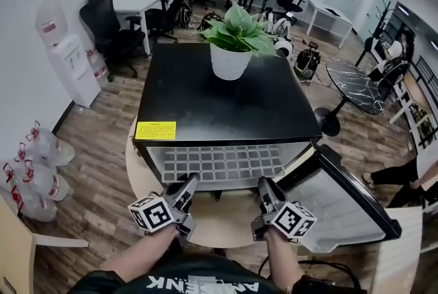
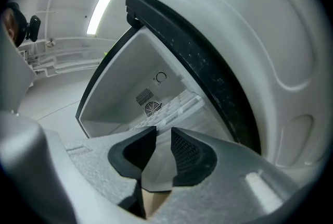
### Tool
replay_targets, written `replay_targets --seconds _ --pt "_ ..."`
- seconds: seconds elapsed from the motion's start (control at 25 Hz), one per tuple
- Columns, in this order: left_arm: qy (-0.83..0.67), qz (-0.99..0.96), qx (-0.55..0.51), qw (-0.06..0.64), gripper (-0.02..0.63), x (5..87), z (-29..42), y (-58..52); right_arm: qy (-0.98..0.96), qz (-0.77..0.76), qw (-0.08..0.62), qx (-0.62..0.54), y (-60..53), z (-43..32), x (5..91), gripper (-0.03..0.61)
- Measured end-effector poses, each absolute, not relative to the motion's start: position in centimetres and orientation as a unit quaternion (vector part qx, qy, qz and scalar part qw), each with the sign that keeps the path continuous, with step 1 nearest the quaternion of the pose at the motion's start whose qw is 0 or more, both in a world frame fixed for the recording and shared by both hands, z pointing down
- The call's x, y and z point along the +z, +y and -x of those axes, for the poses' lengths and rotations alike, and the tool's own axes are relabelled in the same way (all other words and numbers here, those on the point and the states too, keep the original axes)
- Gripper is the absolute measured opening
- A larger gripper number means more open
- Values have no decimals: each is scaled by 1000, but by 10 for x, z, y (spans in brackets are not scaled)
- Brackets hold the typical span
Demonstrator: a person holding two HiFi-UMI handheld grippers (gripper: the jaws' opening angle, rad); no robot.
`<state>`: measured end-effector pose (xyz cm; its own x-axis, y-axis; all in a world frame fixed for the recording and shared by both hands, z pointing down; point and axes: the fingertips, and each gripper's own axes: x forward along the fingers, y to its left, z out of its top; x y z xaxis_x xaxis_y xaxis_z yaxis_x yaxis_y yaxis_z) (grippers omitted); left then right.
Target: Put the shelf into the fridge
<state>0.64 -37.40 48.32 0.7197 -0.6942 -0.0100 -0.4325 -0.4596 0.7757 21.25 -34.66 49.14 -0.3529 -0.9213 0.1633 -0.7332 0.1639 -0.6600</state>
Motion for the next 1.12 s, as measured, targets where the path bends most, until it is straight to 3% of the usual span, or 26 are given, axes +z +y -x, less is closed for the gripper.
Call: replay_targets --seconds 0.4,0.48,0.52,1.12 --pt "-393 -839 -141 350 107 490 0 -386 757 541 137 -338 -379 -212 490 95" --pt "-408 -839 -127 339 83 494 1 -384 758 540 139 -337 -384 -212 489 95" --pt "-412 -838 -123 335 38 496 1 -384 759 540 139 -336 -387 -212 488 95" --pt "-471 -834 -88 275 25 491 6 -410 766 544 135 -315 -416 -211 487 98"
